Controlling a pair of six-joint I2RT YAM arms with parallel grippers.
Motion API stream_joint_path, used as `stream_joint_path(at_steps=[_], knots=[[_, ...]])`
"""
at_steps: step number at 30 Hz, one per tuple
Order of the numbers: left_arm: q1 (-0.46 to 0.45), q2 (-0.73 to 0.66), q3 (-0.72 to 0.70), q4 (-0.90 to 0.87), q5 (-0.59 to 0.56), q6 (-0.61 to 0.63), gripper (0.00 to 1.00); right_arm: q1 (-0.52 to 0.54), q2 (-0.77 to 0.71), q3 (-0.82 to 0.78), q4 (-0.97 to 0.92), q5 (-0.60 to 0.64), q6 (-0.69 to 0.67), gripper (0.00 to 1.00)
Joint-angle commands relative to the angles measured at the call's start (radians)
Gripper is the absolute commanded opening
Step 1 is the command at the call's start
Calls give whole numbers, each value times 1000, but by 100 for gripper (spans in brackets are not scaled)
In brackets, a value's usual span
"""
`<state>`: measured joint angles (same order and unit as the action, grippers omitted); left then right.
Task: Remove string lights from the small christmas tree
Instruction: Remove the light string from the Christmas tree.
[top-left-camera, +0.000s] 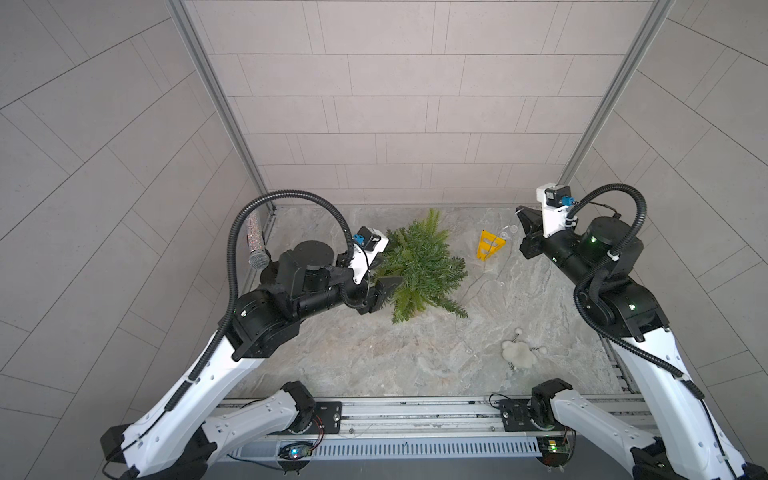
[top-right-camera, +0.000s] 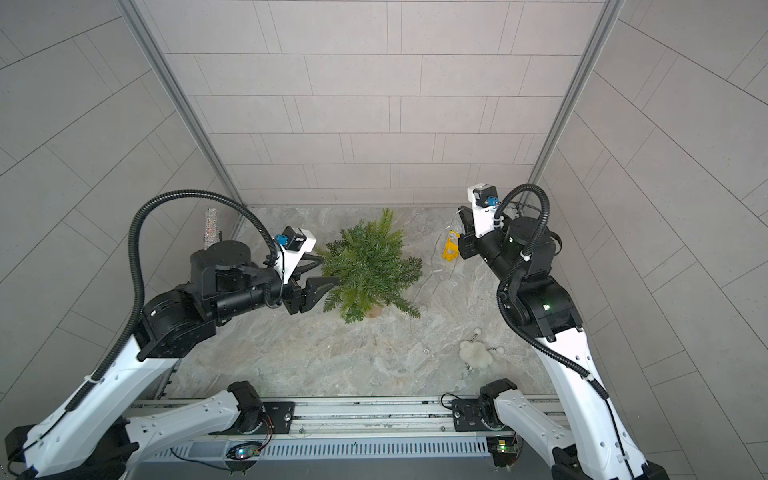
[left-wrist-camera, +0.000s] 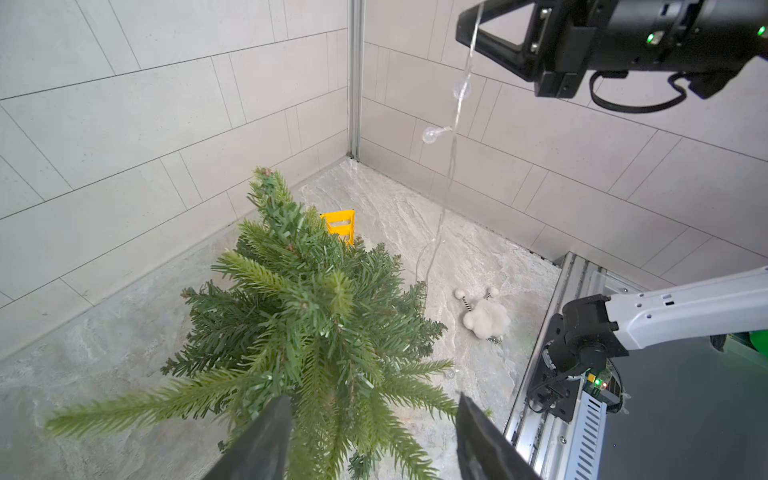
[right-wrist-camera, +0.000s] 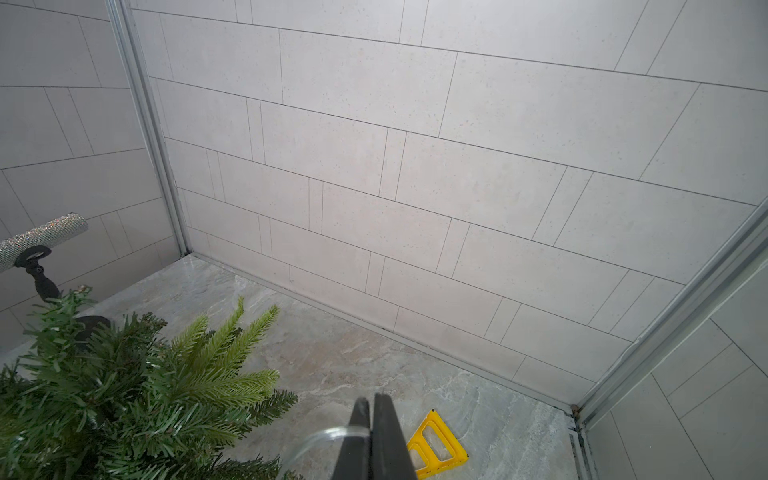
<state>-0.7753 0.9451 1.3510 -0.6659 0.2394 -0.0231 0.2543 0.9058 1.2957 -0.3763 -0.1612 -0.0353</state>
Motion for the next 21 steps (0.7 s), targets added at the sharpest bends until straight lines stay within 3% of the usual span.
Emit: stream_joint_path(at_steps=[1, 14, 21], knots=[[11, -7, -32, 37, 21, -21, 66, -3, -48, -21, -38, -12, 57, 0], [17, -45, -122, 82, 74, -43, 67, -2, -223, -89, -104, -185, 137, 0], [16, -66, -161, 138, 305, -12, 66, -1, -234, -56, -119, -271, 186, 0]])
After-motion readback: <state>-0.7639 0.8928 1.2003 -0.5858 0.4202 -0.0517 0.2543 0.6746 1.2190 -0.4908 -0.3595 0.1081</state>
